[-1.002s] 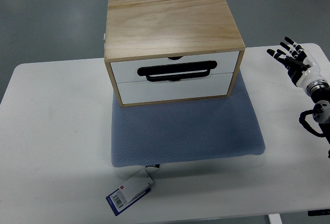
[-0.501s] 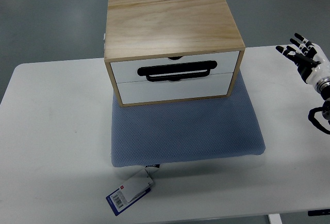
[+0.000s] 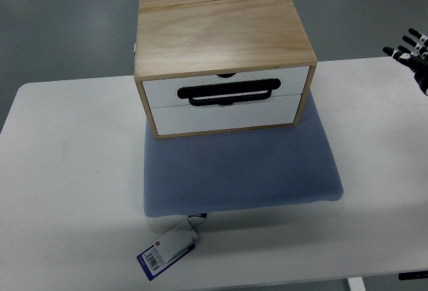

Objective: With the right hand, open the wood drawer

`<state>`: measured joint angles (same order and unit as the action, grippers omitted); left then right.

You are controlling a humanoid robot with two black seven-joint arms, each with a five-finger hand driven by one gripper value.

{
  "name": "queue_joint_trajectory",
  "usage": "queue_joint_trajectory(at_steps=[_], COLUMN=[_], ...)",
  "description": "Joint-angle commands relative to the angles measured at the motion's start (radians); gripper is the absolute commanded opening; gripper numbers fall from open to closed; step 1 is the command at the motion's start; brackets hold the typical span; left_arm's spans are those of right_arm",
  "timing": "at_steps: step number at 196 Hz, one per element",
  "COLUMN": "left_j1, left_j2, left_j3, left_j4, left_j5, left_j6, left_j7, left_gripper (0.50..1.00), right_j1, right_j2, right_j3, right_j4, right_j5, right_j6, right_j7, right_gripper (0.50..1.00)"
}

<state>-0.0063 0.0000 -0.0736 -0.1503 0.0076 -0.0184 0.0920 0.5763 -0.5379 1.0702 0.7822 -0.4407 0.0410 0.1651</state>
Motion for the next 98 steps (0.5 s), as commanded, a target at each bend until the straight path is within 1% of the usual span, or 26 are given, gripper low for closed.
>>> queue_joint_trajectory(at_steps=[1, 20, 29, 30, 43, 52, 53, 59, 72, 83, 84, 90, 98], left_j1=[0.0, 0.0, 0.0, 0.0, 0.0, 0.0, 0.0, 0.0, 0.0, 0.0, 0.0, 0.0, 0.0], left_j2=[0.0, 0.0, 0.0, 0.0, 0.0, 0.0, 0.0, 0.0, 0.0, 0.0, 0.0, 0.0, 0.0], left_j3=[0.0, 0.0, 0.0, 0.0, 0.0, 0.0, 0.0, 0.0, 0.0, 0.0, 0.0, 0.0, 0.0], left_j4=[0.0, 0.0, 0.0, 0.0, 0.0, 0.0, 0.0, 0.0, 0.0, 0.0, 0.0, 0.0, 0.0], left_j5=[0.0, 0.0, 0.0, 0.0, 0.0, 0.0, 0.0, 0.0, 0.0, 0.0, 0.0, 0.0, 0.0], left_j6=[0.0, 0.0, 0.0, 0.0, 0.0, 0.0, 0.0, 0.0, 0.0, 0.0, 0.0, 0.0, 0.0], left_j7=[0.0, 0.0, 0.0, 0.0, 0.0, 0.0, 0.0, 0.0, 0.0, 0.0, 0.0, 0.0, 0.0], left_gripper=[1.0, 1.0, 1.0, 1.0, 1.0, 1.0, 1.0, 1.0, 1.0, 1.0, 1.0, 1.0, 1.0], right_j1=[0.054, 0.123, 0.123, 0.16, 0.215, 0.215, 0.259, 0.281, 0.356, 0.356, 0.411, 0.447, 0.447], right_j2=[-0.123, -0.212, -0.212, -0.253, -0.316, -0.316, -0.359, -0.375, -0.428, -0.428, -0.474, -0.502, -0.502], right_j3=[-0.144, -0.26, -0.26, -0.321, -0.389, -0.389, -0.438, -0.46, -0.519, -0.519, -0.56, -0.588, -0.588], right_j4=[0.012, 0.051, 0.051, 0.072, 0.101, 0.101, 0.126, 0.137, 0.176, 0.176, 0.204, 0.221, 0.221], right_j5=[0.137, 0.238, 0.238, 0.275, 0.303, 0.303, 0.312, 0.312, 0.312, 0.312, 0.31, 0.31, 0.31], right_j6=[0.002, 0.023, 0.023, 0.048, 0.079, 0.079, 0.104, 0.119, 0.177, 0.177, 0.227, 0.26, 0.26], right_j7=[0.004, 0.016, 0.016, 0.025, 0.033, 0.033, 0.039, 0.04, 0.044, 0.044, 0.044, 0.044, 0.044], right_gripper=[0.93, 0.928, 0.928, 0.928, 0.928, 0.928, 0.928, 0.928, 0.928, 0.928, 0.928, 0.928, 0.928])
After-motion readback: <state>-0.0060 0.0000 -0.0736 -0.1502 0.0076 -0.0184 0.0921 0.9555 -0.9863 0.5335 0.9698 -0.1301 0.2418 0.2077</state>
